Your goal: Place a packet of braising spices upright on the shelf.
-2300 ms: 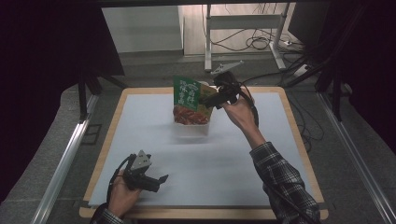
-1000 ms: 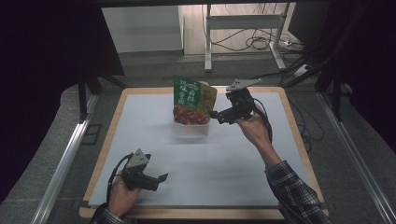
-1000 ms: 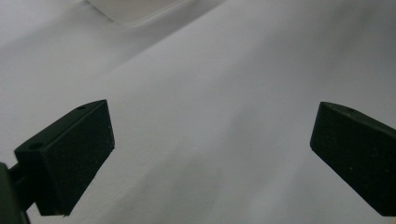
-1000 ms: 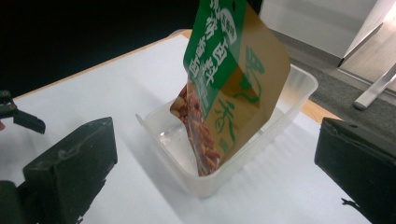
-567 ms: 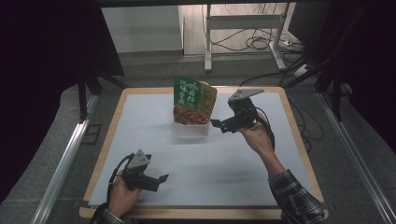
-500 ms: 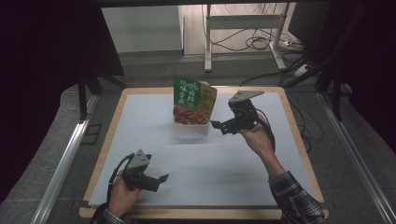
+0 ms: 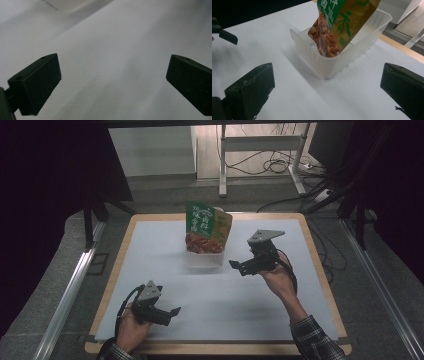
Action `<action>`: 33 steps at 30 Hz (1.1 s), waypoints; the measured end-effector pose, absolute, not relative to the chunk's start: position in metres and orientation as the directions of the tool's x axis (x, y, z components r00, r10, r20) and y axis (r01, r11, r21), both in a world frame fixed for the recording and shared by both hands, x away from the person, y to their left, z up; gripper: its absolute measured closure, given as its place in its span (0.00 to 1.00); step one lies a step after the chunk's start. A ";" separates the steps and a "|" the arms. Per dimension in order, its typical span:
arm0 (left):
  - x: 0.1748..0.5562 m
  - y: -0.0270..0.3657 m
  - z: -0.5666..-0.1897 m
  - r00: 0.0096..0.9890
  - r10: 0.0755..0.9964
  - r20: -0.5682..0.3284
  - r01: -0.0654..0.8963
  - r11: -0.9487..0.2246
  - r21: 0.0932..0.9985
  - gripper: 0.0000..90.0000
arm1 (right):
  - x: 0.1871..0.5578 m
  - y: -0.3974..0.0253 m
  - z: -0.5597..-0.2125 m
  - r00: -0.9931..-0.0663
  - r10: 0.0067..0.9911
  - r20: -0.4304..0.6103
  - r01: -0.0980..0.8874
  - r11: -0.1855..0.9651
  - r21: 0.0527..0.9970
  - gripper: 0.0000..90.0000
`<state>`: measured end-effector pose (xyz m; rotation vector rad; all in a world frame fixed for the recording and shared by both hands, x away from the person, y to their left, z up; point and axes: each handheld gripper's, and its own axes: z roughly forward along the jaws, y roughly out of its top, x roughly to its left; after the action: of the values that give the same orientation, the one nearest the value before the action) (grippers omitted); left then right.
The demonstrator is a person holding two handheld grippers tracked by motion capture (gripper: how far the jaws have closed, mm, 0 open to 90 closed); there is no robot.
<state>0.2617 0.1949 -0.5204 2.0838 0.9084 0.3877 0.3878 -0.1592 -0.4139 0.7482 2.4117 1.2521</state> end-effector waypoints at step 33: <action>0.262 0.194 -0.521 0.693 0.720 -0.030 0.468 -0.418 0.778 0.00 | 0.351 -0.209 -0.436 -0.770 0.637 -0.034 0.337 0.451 0.826 0.00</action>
<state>0.2615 0.1944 -0.5207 2.0908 0.9074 0.3953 0.3509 -0.2091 -0.4359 0.8283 2.3673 1.2343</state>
